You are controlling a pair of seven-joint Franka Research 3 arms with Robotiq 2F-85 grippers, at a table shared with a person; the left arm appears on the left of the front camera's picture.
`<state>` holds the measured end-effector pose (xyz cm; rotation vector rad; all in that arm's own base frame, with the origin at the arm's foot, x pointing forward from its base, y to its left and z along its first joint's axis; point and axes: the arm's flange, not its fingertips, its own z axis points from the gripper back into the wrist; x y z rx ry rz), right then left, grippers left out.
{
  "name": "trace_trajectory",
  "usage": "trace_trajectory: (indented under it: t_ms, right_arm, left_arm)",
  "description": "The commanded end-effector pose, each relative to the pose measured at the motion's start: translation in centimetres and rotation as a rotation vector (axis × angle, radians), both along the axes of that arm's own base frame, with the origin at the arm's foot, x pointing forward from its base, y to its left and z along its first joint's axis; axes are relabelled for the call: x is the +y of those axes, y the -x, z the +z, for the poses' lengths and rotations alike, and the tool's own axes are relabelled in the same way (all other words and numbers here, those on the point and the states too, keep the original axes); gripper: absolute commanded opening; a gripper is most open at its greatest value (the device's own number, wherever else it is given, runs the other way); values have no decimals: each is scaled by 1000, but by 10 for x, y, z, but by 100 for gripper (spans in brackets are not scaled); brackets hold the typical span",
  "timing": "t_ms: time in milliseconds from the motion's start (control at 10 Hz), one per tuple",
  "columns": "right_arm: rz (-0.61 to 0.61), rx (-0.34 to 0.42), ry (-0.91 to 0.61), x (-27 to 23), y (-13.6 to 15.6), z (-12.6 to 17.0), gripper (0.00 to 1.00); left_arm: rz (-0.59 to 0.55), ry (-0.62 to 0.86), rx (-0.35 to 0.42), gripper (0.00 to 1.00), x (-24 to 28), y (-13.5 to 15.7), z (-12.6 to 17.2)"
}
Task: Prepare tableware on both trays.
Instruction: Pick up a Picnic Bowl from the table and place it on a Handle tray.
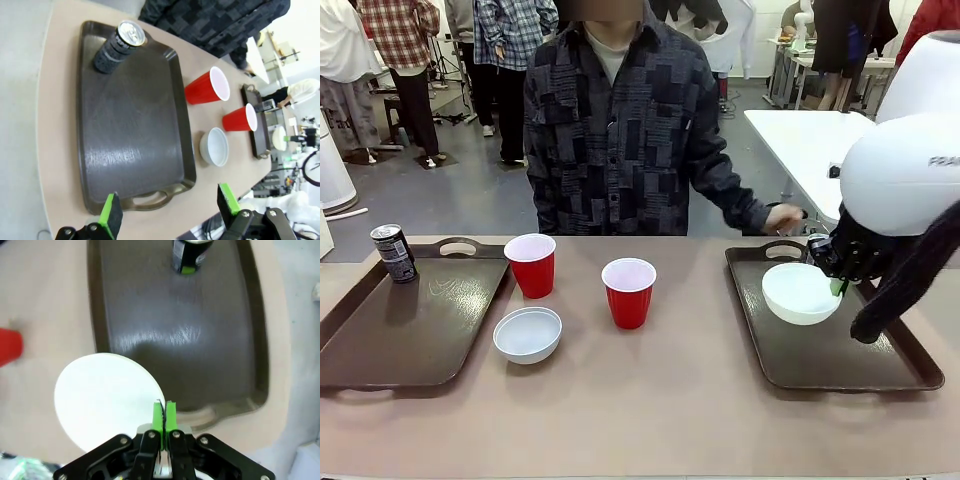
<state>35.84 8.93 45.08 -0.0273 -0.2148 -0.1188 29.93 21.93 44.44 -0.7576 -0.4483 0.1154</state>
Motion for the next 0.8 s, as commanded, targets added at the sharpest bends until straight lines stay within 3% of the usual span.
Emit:
trace_trajectory:
  t_ms: [0,300,400,500,700]
  right_arm:
    - [31,-22,16,-22,-1,-81,3]
    - [100,-14,5,-24,-10,-111,3]
    - [71,-16,7,-23,-1,-101,3]
    - [73,5,-8,-9,-53,-87,3]
    - [86,17,-9,-7,-57,-95,3]
  left_arm:
    - [-1,14,-13,100,1,0,0]
    - [-1,14,-13,100,1,0,0]
    - [-1,14,-13,100,1,0,0]
    - [-1,14,-13,100,1,0,0]
    - [-1,14,-13,100,1,0,0]
